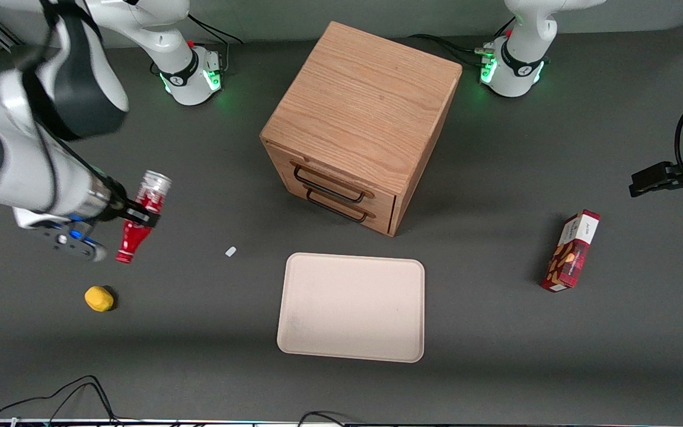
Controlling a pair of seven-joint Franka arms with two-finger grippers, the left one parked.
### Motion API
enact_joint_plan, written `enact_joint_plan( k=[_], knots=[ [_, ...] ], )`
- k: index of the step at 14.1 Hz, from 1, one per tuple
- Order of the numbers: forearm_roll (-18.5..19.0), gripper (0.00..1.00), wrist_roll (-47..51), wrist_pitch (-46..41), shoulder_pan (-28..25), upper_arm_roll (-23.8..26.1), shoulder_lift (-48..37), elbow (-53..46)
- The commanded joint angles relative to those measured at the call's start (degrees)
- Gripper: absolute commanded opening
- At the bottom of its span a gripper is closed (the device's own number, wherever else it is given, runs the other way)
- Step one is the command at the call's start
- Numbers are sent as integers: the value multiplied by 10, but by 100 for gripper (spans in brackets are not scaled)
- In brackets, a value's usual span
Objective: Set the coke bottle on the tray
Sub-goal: 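Carry the bottle with the right gripper over the cream tray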
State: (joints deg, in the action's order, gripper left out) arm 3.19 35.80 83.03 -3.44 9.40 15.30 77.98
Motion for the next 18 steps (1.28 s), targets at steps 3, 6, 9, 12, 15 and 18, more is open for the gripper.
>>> enact_joint_plan(
  k=[3, 6, 9, 12, 15, 18],
  knots=[
    [-22, 0, -36, -74, -15, -23, 80, -158],
    [-20, 0, -34, -70, -75, -29, 191, -254],
    [-21, 0, -33, 47, -133, -47, 300, -303],
    [-21, 0, -31, 165, -152, -47, 379, -303],
    [-21, 0, -13, 248, -195, -71, 433, -302],
    [-21, 0, 13, 283, -219, -72, 464, -302]
  ],
)
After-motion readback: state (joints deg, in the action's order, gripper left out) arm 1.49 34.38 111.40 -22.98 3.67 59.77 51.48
